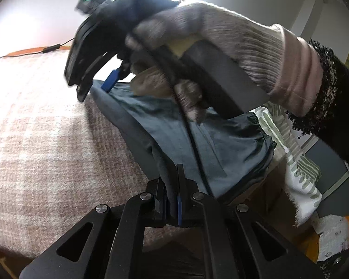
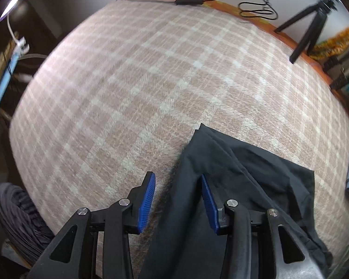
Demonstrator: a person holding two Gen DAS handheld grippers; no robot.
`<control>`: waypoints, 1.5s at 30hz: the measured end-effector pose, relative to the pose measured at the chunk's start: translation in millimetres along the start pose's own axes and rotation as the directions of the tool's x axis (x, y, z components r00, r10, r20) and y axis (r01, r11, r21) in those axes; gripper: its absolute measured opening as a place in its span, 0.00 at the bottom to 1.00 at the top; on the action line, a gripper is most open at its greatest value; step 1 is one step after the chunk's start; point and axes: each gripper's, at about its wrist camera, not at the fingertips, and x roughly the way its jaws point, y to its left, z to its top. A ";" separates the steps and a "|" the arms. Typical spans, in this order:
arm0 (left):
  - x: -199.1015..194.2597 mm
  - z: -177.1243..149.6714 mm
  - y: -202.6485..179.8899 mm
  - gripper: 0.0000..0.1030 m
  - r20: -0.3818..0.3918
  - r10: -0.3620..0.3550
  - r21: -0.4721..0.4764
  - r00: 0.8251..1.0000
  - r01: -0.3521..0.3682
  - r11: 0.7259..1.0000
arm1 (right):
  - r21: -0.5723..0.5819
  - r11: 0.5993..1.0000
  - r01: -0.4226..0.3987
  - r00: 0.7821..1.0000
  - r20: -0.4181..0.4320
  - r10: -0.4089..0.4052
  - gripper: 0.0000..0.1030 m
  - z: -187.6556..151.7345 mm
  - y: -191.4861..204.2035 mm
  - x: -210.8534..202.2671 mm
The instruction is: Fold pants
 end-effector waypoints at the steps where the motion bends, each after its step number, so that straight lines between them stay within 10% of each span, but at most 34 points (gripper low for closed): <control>1: 0.6 0.7 -2.0 0.04 0.000 -0.003 0.004 1.000 0.003 1.000 | -0.013 1.000 0.027 1.000 -0.009 -0.027 0.36 0.3 0.9 3.3; 3: 0.3 3.0 -5.9 0.04 0.005 -0.008 0.015 1.000 0.008 1.000 | -0.007 1.000 0.027 1.000 -0.004 -0.027 0.13 -0.1 -3.0 4.1; 8: -1.5 11.6 -12.6 0.04 0.014 -0.038 0.029 0.999 0.038 0.999 | 0.069 0.996 -0.064 0.992 0.112 0.056 0.01 -12.3 -30.1 -25.7; 26: 27.9 47.0 -99.1 0.04 -0.017 -0.248 0.192 0.969 0.247 0.950 | 0.343 0.907 -0.244 0.894 0.442 0.073 0.00 -121.0 -176.4 -140.4; 45: 107.8 57.3 -205.3 0.04 -0.153 -0.401 0.308 0.903 0.429 0.849 | 0.529 0.837 -0.141 0.900 0.420 -0.114 0.00 -233.7 -311.5 -154.4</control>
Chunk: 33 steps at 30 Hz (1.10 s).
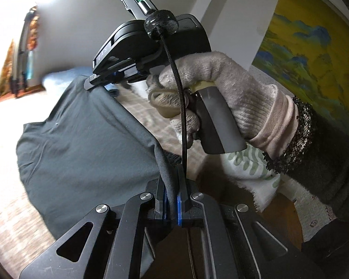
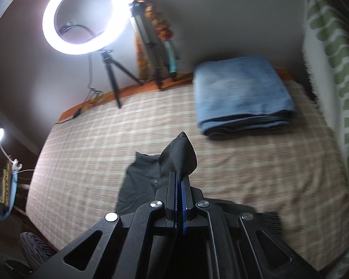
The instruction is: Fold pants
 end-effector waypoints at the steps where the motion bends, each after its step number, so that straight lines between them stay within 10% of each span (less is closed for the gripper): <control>1: 3.5 0.9 -0.7 0.04 -0.003 -0.004 0.001 1.000 0.004 1.000 | 0.005 1.000 0.007 1.000 0.000 -0.007 0.00 -0.6 -7.4 -0.7; 33: 88.7 10.7 -22.5 0.04 -0.141 -0.015 0.048 0.990 0.022 0.999 | 0.065 0.997 0.039 0.998 -0.043 -0.036 0.00 -31.8 -133.9 36.5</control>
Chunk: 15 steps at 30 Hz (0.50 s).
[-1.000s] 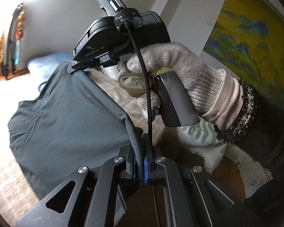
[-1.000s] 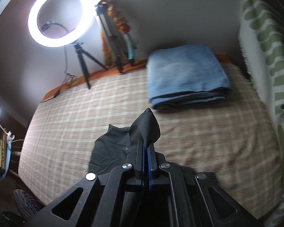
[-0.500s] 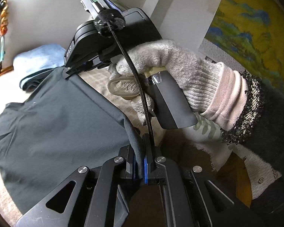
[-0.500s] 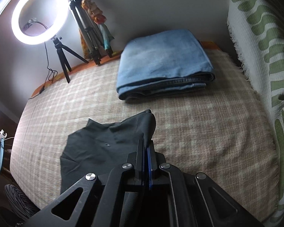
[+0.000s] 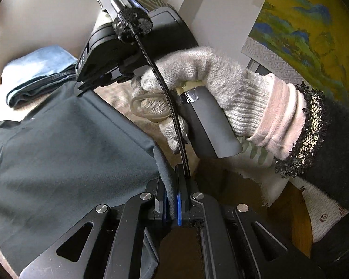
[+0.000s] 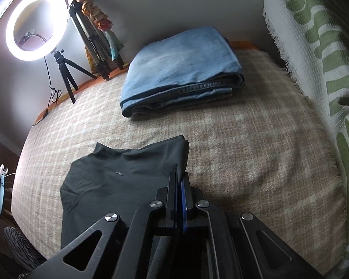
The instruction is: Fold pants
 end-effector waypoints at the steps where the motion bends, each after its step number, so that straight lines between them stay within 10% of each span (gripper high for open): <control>1: 0.4 0.3 -0.4 0.04 -0.007 0.000 -0.001 1.000 0.000 1.000 | -0.002 1.000 0.000 1.000 -0.005 0.000 0.00 -0.5 -1.2 2.9; 8: 4.8 -5.8 -15.7 0.15 -0.054 -0.009 0.020 0.998 0.010 1.000 | -0.006 1.000 0.008 0.999 -0.035 -0.008 0.02 -4.5 -5.9 14.4; 15: -15.3 -13.2 -22.7 0.20 -0.061 -0.028 0.034 0.998 0.030 0.999 | 0.031 0.997 0.075 0.997 0.013 -0.075 0.24 -4.1 -18.7 -12.3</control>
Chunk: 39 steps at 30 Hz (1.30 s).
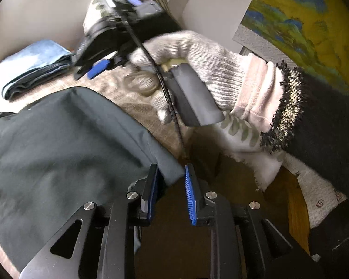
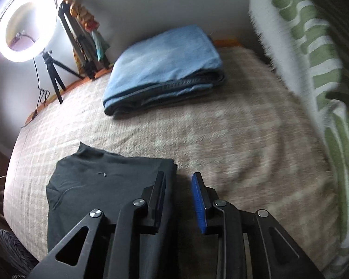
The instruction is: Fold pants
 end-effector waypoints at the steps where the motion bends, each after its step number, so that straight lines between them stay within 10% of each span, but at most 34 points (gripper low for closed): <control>1: -3.2 -0.8 -0.1 0.22 0.003 0.004 0.001 1.000 -0.004 1.000 | 0.004 1.000 0.001 1.000 0.009 -0.001 0.25 0.0 -0.5 -4.7; 10: -59.3 -9.9 6.5 0.24 0.061 0.019 -0.034 0.998 -0.017 0.999 | -0.040 0.997 -0.068 0.996 0.057 0.070 0.36 -23.5 25.0 -50.9; 15: -105.5 -20.5 66.8 0.24 0.070 0.140 -0.099 0.988 -0.133 0.986 | -0.100 0.986 -0.134 0.984 0.107 0.145 0.36 -59.4 66.2 -70.3; 21: -125.4 -23.6 157.2 0.24 0.022 0.236 -0.274 0.972 -0.221 0.936 | -0.197 0.962 -0.187 0.972 0.106 0.211 0.36 -102.1 127.4 -68.9; 28: -96.1 -17.7 226.3 0.24 -0.013 0.168 -0.482 0.986 -0.154 0.863 | -0.348 0.899 -0.266 0.961 -0.027 0.274 0.35 -138.6 193.4 -29.1; 39: -67.2 -12.7 267.3 0.23 -0.024 0.188 -0.593 0.982 -0.165 0.788 | -0.356 0.881 -0.311 0.950 -0.145 0.277 0.33 -161.9 193.4 1.2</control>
